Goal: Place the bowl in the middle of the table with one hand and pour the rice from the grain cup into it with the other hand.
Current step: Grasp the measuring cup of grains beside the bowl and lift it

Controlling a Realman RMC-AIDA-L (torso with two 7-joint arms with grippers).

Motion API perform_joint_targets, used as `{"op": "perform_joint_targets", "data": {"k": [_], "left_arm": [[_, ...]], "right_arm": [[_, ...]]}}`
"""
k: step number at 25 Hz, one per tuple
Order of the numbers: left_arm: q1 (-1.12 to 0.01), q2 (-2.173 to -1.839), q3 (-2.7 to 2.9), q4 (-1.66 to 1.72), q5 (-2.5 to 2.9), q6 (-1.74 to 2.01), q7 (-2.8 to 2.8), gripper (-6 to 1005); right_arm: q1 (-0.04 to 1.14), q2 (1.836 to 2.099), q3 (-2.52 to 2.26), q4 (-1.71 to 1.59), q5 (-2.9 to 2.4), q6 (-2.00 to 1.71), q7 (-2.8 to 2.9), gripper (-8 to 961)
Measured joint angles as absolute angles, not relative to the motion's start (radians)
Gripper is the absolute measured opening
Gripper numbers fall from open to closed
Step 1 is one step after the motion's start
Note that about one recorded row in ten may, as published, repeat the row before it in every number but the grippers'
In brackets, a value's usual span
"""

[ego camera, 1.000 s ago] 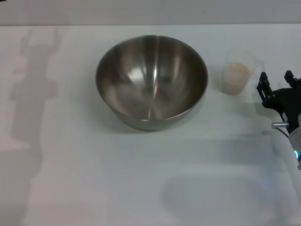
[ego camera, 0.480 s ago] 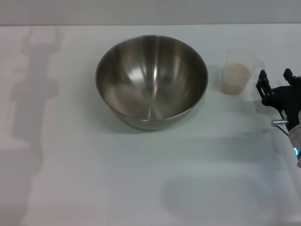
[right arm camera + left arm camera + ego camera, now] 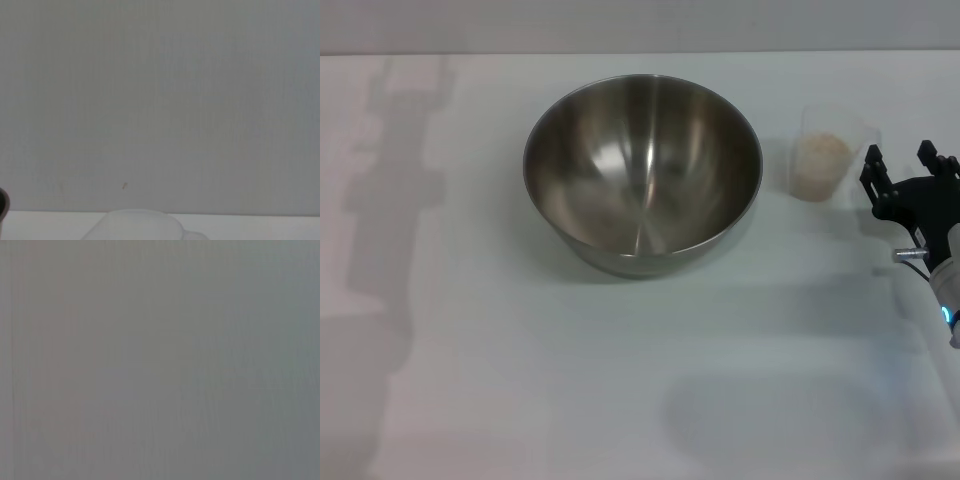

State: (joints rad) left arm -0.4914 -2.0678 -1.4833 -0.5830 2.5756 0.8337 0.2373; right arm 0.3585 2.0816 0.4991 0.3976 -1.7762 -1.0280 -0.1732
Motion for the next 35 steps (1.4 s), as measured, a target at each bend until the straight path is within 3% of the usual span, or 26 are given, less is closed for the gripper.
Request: {"op": "perform_joint_targets", "data": {"k": [35], "left_arm": [[-0.502, -2.066, -1.485, -0.574, 2.572, 0.834, 0.239, 792]], "right_arm": [[0.407, 2.082, 0.514, 0.351, -1.776, -0.992, -0.158, 513]]}}
